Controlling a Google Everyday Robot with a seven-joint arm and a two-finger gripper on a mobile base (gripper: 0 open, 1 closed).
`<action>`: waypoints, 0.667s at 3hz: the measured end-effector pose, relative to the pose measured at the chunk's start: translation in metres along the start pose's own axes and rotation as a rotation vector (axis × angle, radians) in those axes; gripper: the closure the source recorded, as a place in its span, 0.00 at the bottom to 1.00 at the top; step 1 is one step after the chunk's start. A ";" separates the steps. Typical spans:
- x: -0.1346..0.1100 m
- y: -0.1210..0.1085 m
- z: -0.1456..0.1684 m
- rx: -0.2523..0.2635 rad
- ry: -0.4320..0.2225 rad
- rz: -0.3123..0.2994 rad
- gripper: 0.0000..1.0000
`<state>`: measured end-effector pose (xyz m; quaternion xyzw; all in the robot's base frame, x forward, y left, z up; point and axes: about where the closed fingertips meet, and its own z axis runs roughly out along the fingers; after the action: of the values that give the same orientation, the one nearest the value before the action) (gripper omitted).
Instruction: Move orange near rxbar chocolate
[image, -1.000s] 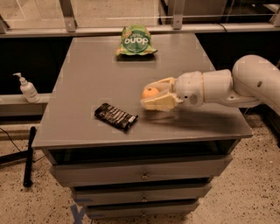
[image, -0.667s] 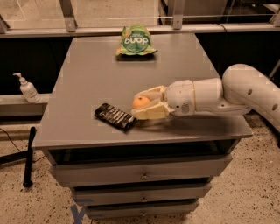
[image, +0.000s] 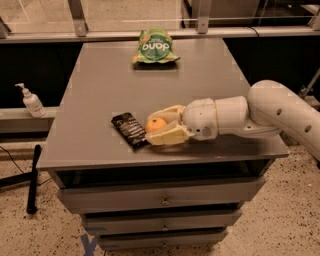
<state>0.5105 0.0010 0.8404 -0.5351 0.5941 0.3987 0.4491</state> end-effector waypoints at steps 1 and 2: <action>0.002 -0.001 -0.002 0.009 0.018 -0.033 0.82; 0.000 -0.006 -0.012 0.023 0.036 -0.077 0.51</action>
Offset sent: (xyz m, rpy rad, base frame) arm 0.0091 -0.0255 0.0073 -0.0653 -0.1138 -0.0132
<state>0.5148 -0.0113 0.8435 -0.5595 0.5856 0.3645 0.4596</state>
